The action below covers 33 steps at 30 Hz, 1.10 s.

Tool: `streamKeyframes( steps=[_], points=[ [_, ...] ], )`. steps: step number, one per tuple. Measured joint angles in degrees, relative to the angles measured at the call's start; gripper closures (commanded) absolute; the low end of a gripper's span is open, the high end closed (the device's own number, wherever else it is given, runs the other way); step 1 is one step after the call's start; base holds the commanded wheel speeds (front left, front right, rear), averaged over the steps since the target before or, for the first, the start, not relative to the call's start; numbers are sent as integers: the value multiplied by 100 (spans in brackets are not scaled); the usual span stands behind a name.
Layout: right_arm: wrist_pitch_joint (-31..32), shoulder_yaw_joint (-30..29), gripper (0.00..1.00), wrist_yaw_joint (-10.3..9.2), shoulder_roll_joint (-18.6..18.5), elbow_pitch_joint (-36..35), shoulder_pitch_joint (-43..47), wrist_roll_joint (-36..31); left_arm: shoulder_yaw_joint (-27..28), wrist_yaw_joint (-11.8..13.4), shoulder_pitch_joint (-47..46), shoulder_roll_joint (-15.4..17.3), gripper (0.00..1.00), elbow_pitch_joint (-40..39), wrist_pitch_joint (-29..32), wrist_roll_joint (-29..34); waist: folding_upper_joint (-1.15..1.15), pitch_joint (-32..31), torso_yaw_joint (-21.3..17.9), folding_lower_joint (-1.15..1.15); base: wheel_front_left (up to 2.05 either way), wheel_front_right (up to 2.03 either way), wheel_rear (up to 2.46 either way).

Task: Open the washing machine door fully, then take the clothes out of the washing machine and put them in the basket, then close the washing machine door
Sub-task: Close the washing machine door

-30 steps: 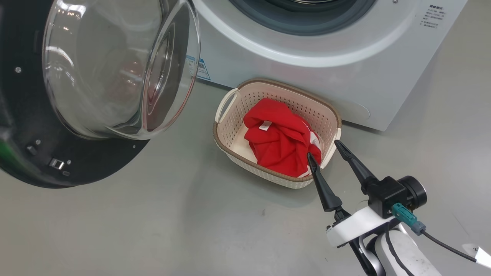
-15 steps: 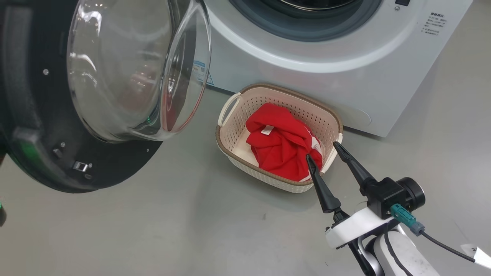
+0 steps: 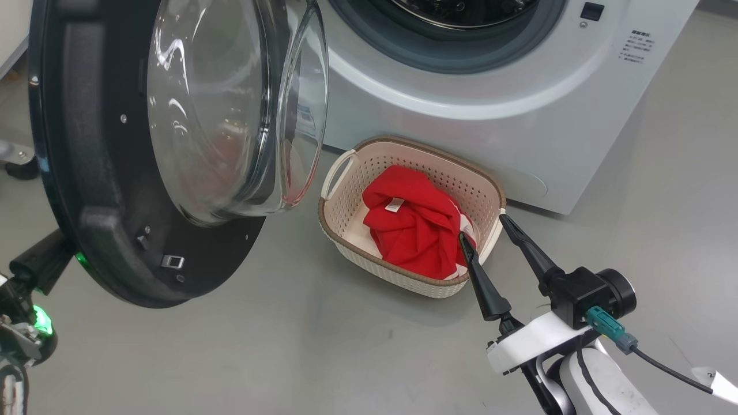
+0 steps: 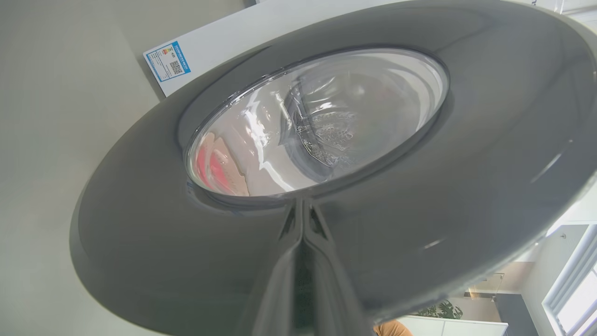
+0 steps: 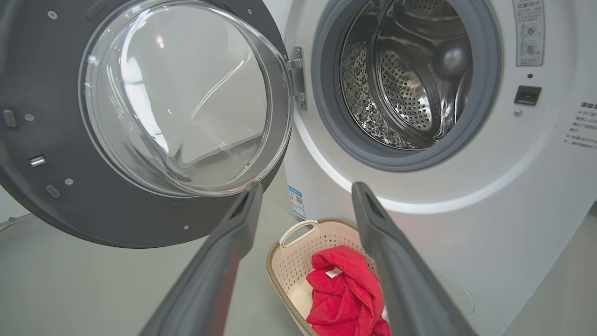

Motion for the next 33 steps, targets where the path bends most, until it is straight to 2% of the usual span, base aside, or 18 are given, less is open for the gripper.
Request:
streamKeyframes(
  steps=[14, 24, 33],
  points=[
    [-25, -70, 0, -5, 27, 27, 0, 43, -213, 160, 407, -633, 100, -736, 112, -246, 0, -129, -349, 0, 0, 0, 0],
    [-33, -147, 0, -55, 49, 30, 1, 53, -624, 312, 691, -1007, 100, -1233, 181, -254, 0, -222, -804, 0, 0, 0, 0],
    [-34, -181, 0, -105, 80, -16, 2, 62, -824, 461, 831, -1090, 100, -1508, 131, -235, 0, -257, -1281, 0, 0, 0, 0]
  ],
)
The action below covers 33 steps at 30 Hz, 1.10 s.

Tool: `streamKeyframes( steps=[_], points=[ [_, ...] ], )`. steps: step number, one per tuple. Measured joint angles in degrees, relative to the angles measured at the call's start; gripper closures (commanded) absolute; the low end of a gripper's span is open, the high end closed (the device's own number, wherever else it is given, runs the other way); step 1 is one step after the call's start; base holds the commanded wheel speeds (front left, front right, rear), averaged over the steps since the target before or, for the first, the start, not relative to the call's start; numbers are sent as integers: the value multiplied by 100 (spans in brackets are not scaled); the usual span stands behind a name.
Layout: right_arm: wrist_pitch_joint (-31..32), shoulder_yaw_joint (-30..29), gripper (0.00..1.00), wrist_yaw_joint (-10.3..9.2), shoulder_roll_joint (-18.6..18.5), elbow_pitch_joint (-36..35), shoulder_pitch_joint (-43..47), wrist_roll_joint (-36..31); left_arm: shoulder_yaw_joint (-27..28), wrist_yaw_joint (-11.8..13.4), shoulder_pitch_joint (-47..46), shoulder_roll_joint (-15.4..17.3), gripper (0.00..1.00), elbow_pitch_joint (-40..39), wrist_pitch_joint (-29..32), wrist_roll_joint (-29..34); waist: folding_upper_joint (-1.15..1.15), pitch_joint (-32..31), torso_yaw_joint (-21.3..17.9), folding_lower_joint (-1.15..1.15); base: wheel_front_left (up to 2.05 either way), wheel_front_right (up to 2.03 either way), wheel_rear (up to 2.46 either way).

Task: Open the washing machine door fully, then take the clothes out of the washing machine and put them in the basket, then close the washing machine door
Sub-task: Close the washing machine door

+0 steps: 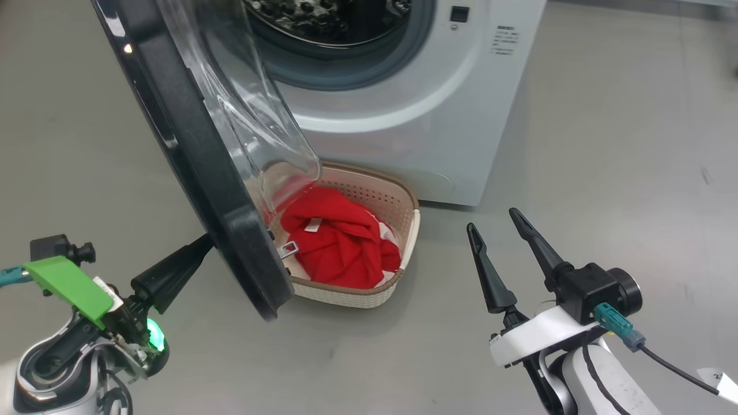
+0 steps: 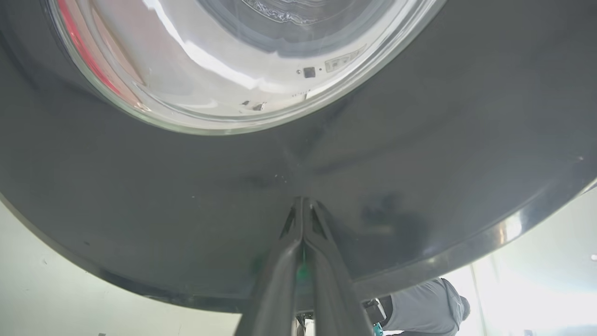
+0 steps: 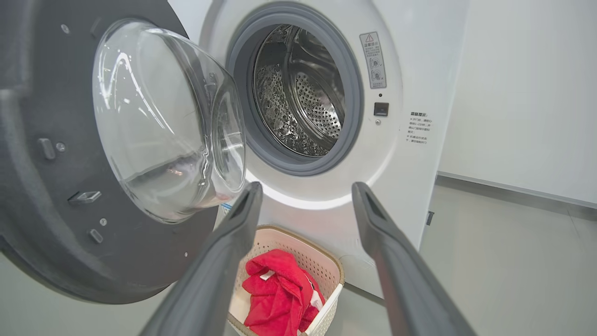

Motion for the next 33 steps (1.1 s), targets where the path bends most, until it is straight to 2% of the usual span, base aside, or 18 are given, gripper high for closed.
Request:
streamKeyframes(
  steps=[21, 33],
  points=[
    [-14, -1, 0, -48, 58, -246, 34, 37, -9, 200, -179, -92, 100, 8, -1122, 8, 0, 150, -1512, 0, 0, 0, 0],
    [-14, -13, 0, -58, 71, -376, 43, 92, -34, 363, -831, -124, 100, 361, -2286, 417, 0, 358, -2277, 0, 0, 0, 0]
  ],
)
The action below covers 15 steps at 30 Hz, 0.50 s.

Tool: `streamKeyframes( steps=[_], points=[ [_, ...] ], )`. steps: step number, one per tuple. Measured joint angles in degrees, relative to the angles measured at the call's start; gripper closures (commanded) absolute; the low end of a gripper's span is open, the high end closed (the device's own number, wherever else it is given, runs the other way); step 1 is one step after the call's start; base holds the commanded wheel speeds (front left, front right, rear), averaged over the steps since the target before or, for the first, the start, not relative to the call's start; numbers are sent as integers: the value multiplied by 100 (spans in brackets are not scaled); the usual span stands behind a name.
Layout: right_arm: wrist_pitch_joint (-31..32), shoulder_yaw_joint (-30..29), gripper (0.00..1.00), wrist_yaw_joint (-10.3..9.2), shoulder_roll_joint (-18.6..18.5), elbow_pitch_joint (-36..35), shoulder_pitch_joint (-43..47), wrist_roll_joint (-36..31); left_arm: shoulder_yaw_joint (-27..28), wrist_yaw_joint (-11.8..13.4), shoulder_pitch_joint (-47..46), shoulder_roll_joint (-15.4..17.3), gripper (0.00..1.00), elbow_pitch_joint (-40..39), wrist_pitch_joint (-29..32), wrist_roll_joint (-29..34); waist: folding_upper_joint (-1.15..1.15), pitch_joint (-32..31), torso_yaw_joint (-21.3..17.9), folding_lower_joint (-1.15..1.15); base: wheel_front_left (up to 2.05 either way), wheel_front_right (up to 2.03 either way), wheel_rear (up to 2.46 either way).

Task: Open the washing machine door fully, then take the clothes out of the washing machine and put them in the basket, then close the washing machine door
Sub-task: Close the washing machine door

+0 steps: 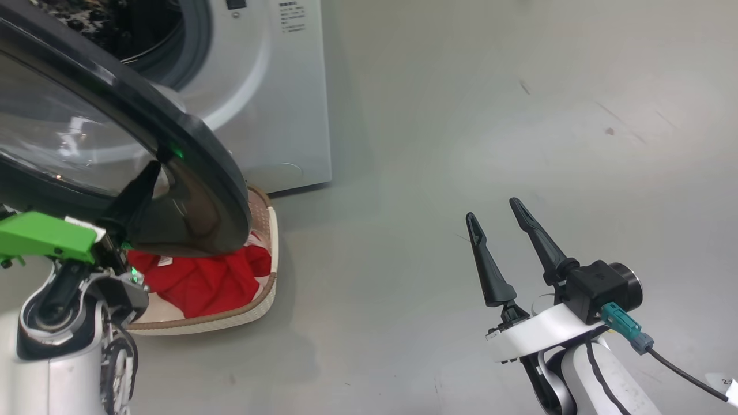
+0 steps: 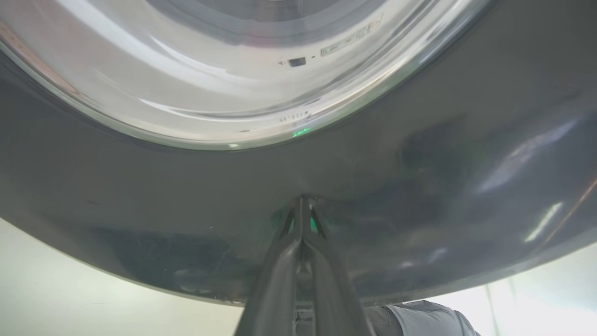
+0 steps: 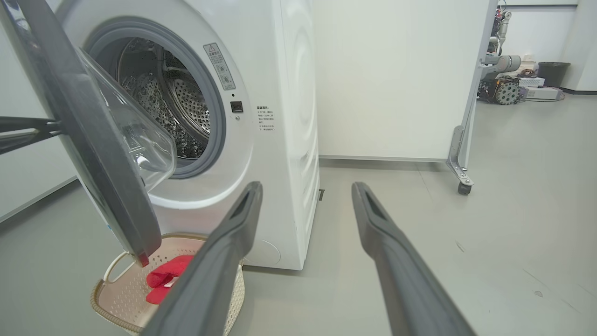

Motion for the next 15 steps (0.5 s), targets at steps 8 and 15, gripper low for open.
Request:
streamKeyframes(
  steps=[8, 15],
  points=[
    [0, -9, 0, -15, 20, -42, 38, 64, -147, 16, -463, -16, 100, 434, -882, 21, 0, 140, -377, 0, 0, 0, 0],
    [0, -123, 0, -52, 26, -119, 81, 135, -434, 32, -636, -18, 100, 687, -1209, 21, 0, 197, -531, 0, 0, 0, 0]
  ],
)
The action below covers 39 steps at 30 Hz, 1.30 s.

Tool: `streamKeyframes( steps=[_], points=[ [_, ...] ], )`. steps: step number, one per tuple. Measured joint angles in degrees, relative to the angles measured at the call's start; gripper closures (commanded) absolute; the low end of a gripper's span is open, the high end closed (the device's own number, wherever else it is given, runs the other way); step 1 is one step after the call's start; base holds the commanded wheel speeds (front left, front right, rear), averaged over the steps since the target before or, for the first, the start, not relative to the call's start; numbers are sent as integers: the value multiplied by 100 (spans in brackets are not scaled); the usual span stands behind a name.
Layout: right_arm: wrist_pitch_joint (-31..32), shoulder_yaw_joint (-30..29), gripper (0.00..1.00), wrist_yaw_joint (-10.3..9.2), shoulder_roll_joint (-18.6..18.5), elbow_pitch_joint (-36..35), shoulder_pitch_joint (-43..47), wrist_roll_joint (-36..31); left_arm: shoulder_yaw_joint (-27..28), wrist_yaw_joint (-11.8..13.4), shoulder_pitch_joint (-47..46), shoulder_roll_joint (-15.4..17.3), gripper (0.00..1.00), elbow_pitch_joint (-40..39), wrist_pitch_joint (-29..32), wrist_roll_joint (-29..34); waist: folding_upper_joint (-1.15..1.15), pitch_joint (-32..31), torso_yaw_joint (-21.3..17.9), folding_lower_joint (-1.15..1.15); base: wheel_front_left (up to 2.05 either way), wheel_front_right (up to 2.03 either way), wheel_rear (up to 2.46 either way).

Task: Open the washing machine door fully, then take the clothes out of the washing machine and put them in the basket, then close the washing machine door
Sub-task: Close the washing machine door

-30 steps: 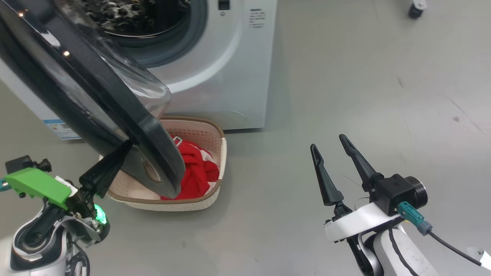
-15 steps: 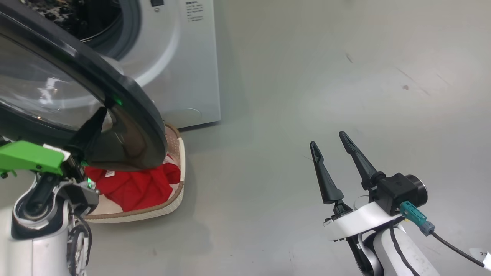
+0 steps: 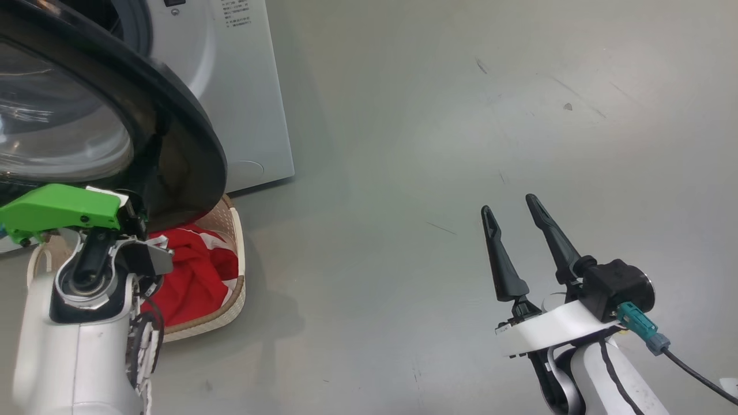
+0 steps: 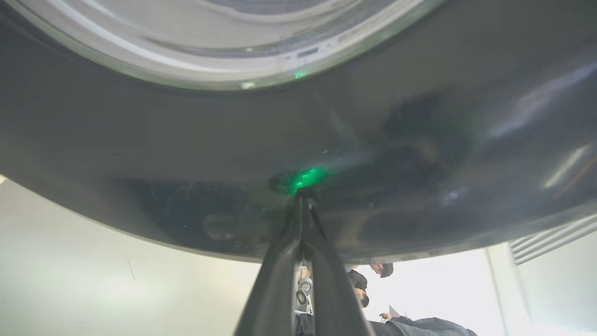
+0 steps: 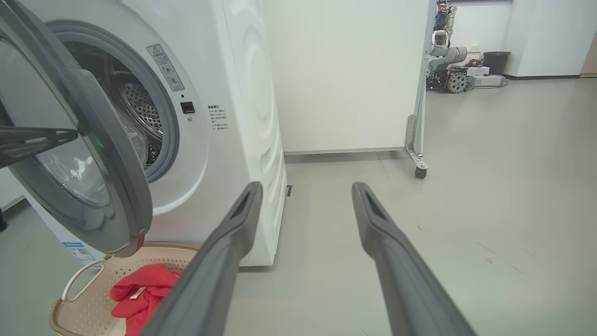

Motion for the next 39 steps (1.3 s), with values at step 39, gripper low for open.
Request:
streamKeyframes(
  steps=[39],
  points=[
    [0, -635, 0, 37, -111, -309, 510, -157, -1537, -1213, 1706, 799, 100, -617, -1586, 2973, 0, -695, 2251, 0, 0, 0, 0]
  ],
)
